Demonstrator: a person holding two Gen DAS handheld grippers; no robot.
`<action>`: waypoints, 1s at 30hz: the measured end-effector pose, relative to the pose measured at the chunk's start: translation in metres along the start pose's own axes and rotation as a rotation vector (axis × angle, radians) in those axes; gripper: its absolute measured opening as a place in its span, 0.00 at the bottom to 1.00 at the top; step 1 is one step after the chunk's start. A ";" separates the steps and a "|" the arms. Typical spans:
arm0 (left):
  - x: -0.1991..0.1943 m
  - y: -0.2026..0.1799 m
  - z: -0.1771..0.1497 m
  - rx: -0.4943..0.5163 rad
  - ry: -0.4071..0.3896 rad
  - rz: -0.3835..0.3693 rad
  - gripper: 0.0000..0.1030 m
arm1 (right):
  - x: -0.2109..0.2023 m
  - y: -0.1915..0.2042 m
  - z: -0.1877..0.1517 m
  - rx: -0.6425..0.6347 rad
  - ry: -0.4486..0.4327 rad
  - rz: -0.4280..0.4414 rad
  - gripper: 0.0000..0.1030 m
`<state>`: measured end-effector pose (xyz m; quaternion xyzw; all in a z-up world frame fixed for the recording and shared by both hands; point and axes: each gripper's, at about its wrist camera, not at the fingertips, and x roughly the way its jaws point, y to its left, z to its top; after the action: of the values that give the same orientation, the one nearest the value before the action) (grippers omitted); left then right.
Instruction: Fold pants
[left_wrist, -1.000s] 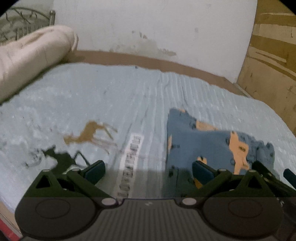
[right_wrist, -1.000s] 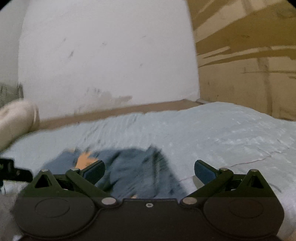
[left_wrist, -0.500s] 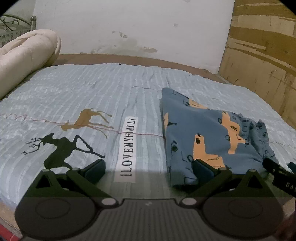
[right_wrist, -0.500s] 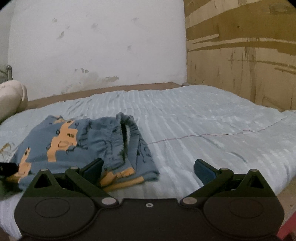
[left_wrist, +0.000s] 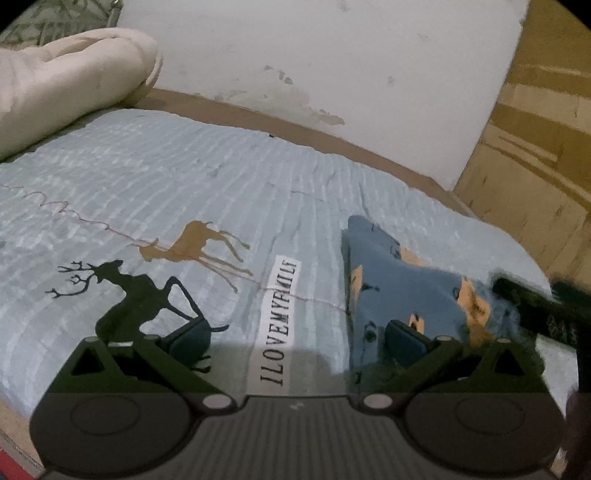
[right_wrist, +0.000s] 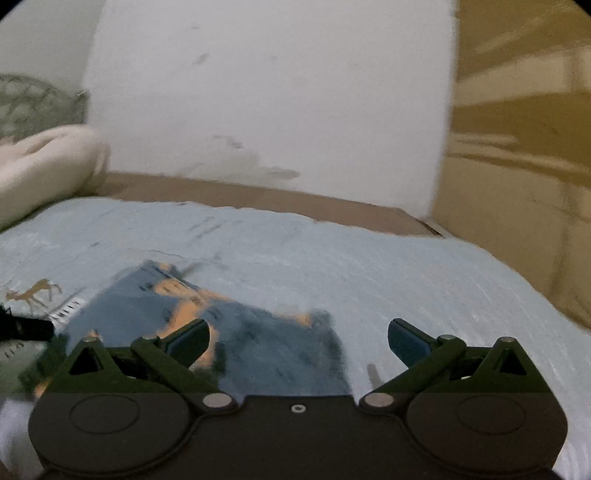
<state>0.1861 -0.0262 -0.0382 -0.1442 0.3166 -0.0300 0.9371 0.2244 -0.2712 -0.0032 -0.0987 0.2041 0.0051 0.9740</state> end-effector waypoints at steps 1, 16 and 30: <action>0.002 -0.003 -0.003 0.027 -0.001 0.011 0.99 | 0.006 0.009 0.007 -0.023 -0.002 0.014 0.99; 0.005 -0.004 -0.016 0.105 -0.033 0.010 0.99 | 0.050 -0.046 -0.033 -0.086 0.078 -0.005 0.99; 0.002 -0.003 -0.014 0.104 -0.018 0.003 0.99 | 0.056 -0.081 -0.037 0.154 0.143 -0.037 0.99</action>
<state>0.1798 -0.0327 -0.0490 -0.0950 0.3062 -0.0435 0.9462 0.2650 -0.3592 -0.0436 -0.0276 0.2709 -0.0357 0.9616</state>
